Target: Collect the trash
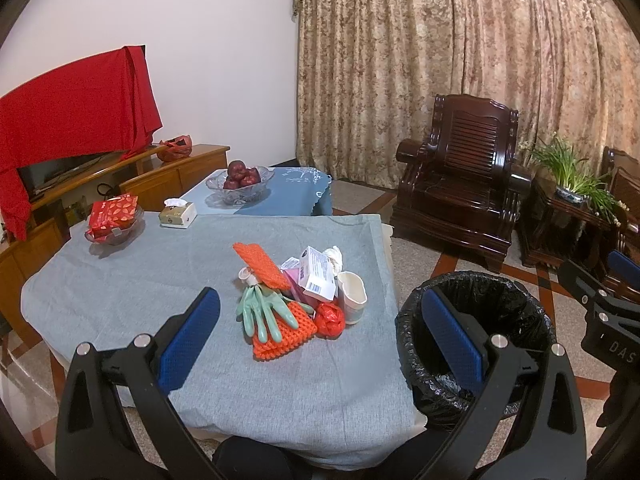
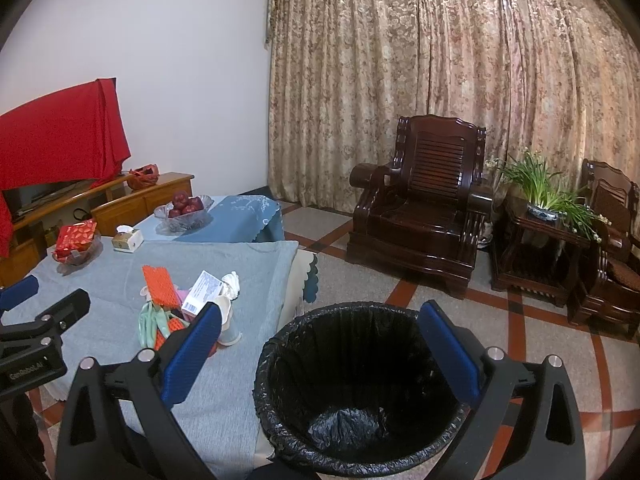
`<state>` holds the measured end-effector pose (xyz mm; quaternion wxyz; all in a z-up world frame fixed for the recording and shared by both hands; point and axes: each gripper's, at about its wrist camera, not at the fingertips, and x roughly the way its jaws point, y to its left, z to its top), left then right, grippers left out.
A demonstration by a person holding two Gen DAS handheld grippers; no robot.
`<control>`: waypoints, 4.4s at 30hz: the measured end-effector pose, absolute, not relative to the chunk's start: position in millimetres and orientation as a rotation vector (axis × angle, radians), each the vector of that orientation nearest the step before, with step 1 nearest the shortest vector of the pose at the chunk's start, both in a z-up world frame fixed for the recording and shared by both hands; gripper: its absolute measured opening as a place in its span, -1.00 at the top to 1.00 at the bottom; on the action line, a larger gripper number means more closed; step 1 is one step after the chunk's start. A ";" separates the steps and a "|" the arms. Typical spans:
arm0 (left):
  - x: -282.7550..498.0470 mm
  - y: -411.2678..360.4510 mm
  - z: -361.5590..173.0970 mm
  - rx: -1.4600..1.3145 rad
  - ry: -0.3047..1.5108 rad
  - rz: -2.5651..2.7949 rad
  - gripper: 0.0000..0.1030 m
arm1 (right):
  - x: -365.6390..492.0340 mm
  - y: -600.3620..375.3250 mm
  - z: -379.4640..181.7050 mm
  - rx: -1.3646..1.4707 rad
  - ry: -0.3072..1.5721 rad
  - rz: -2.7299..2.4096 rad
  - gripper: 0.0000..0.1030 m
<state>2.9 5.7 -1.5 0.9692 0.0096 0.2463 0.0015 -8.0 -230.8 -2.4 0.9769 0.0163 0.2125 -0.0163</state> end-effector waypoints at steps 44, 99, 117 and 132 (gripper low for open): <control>2.7 3.8 -1.4 0.023 0.500 0.005 -0.90 | -6.0 -235.5 -7.0 0.036 0.438 -0.035 -0.88; 151.6 123.0 -133.2 -0.055 0.706 0.142 -0.73 | 208.0 -100.6 -173.5 -0.019 0.763 0.225 0.16; 188.4 104.6 -135.5 -0.081 0.695 0.076 -0.33 | 229.0 -108.5 -156.8 -0.017 0.705 0.227 0.72; 239.3 93.9 -154.8 -0.078 0.765 0.049 0.72 | 242.4 -114.2 -161.8 -0.010 0.708 0.214 0.71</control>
